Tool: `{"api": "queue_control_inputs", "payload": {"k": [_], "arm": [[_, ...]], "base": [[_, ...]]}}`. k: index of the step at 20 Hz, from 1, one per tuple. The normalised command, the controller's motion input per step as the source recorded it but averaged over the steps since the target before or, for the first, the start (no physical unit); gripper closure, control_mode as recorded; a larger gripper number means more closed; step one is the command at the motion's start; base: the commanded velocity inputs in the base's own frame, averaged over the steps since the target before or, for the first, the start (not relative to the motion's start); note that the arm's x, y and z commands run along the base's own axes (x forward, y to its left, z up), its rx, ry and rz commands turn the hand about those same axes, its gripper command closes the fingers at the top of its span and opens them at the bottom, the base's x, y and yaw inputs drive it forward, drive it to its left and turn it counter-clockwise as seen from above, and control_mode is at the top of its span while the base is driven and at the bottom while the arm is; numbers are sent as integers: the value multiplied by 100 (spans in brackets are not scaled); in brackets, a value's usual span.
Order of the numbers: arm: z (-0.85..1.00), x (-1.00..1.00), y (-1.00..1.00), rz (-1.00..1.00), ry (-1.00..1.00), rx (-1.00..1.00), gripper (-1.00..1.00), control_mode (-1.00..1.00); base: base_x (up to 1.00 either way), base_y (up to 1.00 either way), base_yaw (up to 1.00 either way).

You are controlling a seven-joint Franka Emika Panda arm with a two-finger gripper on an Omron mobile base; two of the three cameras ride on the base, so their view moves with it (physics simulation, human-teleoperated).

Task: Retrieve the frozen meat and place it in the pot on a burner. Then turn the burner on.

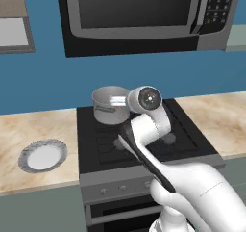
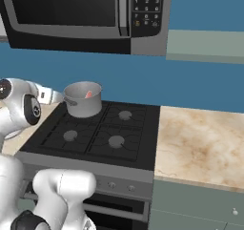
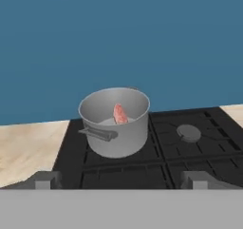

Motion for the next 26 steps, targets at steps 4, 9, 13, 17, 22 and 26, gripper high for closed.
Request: {"api": "queue_control_inputs", "payload": {"k": [4,9,13,17,22,26], "arm": [[4,-100,0,0,-20,0,-100,-100],[7,-96,0,0,-13,0,-100,-100],[0,-85,5,-2,0,5,-100,-100],[0,-74,1,0,0,11,-100,-100],[-5,-80,0,0,-5,10,-100,-100],[-49,-45,0,0,-15,3,-100,-100]], "base": [[0,0,0],[0,0,0],[0,0,0],[0,0,0],[0,0,0],[0,0,0]]}}
